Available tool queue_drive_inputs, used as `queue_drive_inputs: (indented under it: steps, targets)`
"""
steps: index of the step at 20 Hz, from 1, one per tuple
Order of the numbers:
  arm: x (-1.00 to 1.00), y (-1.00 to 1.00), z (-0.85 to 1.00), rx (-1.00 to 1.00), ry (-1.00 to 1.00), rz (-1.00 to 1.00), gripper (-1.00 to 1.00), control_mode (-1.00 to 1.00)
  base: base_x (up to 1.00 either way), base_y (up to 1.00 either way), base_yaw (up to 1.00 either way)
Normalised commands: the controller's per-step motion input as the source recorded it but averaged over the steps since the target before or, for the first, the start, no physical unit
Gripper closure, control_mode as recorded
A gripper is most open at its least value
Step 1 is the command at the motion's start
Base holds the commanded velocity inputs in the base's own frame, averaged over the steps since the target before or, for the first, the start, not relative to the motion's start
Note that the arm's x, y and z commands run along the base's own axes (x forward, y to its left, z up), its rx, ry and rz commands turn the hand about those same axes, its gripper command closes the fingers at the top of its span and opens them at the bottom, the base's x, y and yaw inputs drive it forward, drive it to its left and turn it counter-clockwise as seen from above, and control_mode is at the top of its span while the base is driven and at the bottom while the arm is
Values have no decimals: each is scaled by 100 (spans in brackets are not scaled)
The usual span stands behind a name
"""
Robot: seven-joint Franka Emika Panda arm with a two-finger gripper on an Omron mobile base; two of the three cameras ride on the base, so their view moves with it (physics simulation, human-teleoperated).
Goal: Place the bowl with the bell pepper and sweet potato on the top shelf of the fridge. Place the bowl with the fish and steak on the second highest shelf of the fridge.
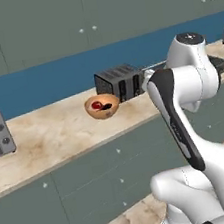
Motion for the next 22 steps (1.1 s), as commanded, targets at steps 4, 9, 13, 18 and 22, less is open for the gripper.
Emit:
queue_drive_inputs:
  steps: [4, 9, 13, 18, 22]
  targets:
    - [0, 0, 0, 0, 0, 0, -100, 100, 100, -7, 49]
    - [0, 0, 0, 0, 0, 0, -100, 100, 91, -30, 25]
    - [0, 0, 0, 0, 0, 0, -100, 100, 48, -24, 9]
    - [0, -1, 0, 0, 0, 2, -100, -100, 6, -6, 2]
    - [0, -64, -42, 0, 0, 7, -100, -100, 0, 0, 0]
